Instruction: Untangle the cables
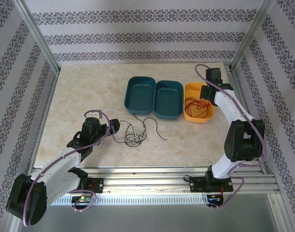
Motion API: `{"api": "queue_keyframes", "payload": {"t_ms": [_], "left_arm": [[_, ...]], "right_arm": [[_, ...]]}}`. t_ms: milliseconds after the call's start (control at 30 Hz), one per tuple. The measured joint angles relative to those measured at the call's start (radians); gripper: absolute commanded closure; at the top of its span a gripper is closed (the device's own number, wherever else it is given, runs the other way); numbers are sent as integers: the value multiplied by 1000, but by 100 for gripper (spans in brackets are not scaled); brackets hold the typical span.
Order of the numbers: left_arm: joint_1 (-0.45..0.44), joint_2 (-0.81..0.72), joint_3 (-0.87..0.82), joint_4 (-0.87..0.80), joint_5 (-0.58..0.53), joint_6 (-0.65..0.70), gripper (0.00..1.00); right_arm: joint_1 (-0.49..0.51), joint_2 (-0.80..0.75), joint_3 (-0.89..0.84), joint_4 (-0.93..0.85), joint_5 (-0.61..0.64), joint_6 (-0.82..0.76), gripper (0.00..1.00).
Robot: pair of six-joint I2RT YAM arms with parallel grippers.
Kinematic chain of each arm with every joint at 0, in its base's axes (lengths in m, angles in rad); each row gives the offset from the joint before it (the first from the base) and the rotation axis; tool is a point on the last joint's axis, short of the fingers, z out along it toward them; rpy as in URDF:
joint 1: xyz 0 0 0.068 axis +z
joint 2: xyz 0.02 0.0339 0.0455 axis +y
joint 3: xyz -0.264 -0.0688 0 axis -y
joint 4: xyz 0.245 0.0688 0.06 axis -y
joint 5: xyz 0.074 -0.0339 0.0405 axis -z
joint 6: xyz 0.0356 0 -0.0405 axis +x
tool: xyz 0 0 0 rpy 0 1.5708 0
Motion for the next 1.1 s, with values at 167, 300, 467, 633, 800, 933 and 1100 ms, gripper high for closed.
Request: {"api": "queue_keyframes", "payload": {"t_ms": [167, 300, 467, 633, 800, 933, 1100], "left_arm": [[0, 0, -8, 0, 0, 0, 1], [0, 1, -9, 0, 0, 0, 1], [0, 10, -9, 0, 0, 0, 0], [0, 12, -9, 2, 0, 0, 1], [0, 20, -9, 8, 0, 0, 1], [0, 27, -9, 8, 0, 0, 1], [0, 29, -9, 8, 0, 0, 1]], "right_arm": [[-53, -23, -43, 18, -67, 9, 100], [-92, -24, -68, 34, -142, 26, 100], [-117, 3, -70, 64, -237, 32, 100], [-117, 57, -69, 83, -304, 32, 99], [-117, 123, -65, 87, -328, 32, 98], [-119, 169, -49, 87, -339, 32, 94], [-119, 183, -39, 86, -343, 35, 78]]}}
